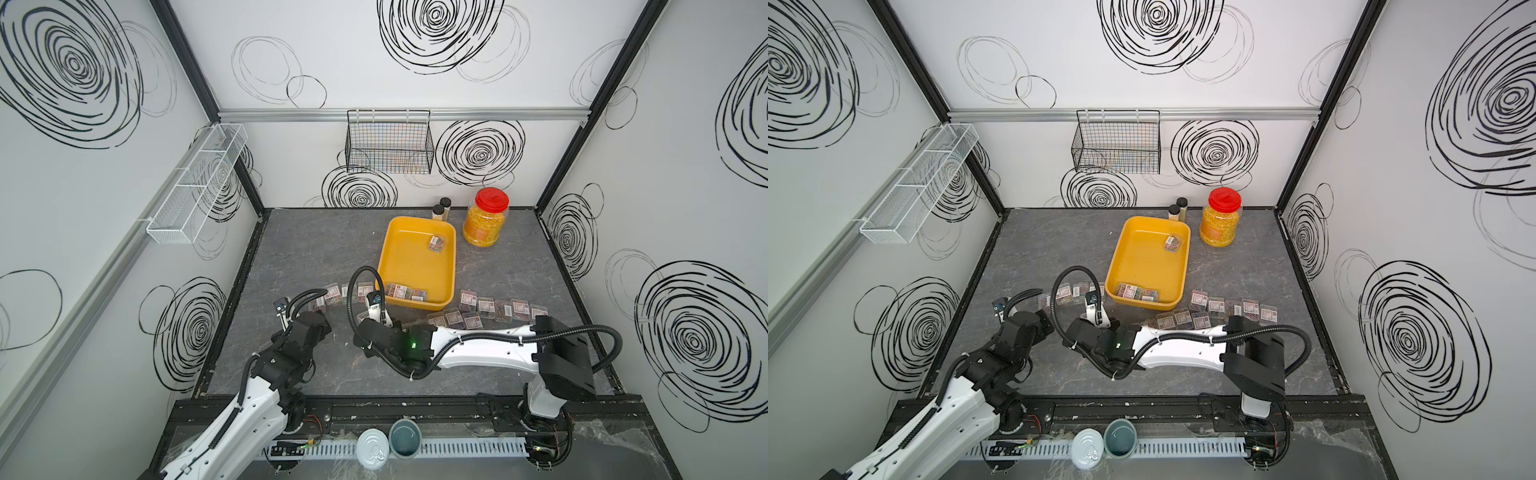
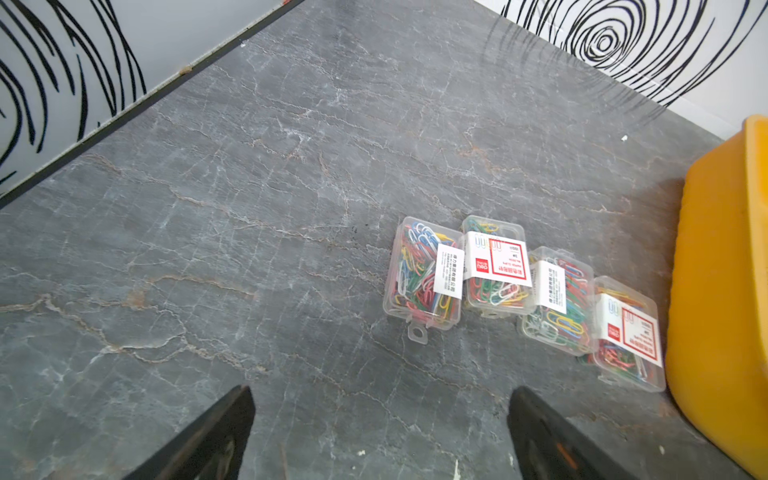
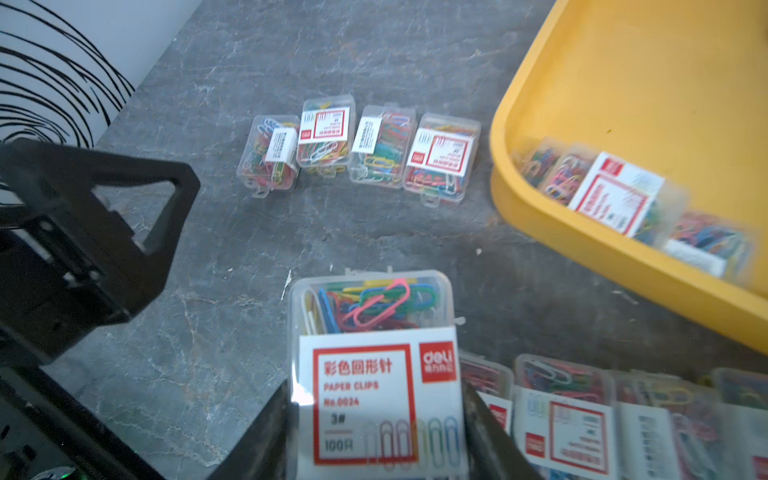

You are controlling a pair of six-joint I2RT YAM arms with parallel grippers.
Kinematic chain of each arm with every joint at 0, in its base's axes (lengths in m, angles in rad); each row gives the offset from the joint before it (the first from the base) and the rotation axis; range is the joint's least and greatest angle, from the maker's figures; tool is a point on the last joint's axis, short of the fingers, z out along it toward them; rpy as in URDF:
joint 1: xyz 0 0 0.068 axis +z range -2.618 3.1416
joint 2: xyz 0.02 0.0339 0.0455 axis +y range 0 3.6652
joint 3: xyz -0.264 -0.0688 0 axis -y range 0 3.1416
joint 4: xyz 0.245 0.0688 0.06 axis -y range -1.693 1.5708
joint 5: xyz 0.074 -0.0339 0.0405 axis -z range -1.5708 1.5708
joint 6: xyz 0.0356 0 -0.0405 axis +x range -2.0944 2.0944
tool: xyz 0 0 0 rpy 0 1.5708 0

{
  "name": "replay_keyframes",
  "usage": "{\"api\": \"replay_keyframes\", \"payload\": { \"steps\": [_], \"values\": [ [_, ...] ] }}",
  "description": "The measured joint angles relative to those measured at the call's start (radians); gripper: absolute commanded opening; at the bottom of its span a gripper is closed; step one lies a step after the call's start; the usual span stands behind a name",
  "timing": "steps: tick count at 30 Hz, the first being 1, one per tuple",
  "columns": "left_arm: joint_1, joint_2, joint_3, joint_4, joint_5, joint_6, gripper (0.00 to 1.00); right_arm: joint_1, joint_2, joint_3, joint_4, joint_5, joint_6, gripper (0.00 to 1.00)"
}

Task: Take the paper clips out of the storage box
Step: Place the boxed paper clips at the center of the board.

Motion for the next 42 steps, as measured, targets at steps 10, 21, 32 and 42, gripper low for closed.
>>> {"api": "replay_keyframes", "payload": {
  "steps": [10,21,32,42],
  "values": [
    [0.000,-0.016,0.000,-0.020,-0.018,-0.019,0.99,0.002,0.135,-0.014,0.056,-0.069,0.097,0.40],
    [0.000,-0.015,0.000,-0.023,-0.023,-0.023,0.99,0.003,0.165,-0.014,0.085,-0.078,0.167,0.59],
    [0.000,-0.003,0.000,-0.022,-0.021,-0.023,0.99,0.014,0.133,-0.012,0.091,-0.054,0.163,0.83],
    [0.000,0.016,-0.006,0.022,0.139,0.005,0.87,-0.168,-0.076,-0.023,0.068,-0.050,0.027,0.81]
  ]
}}
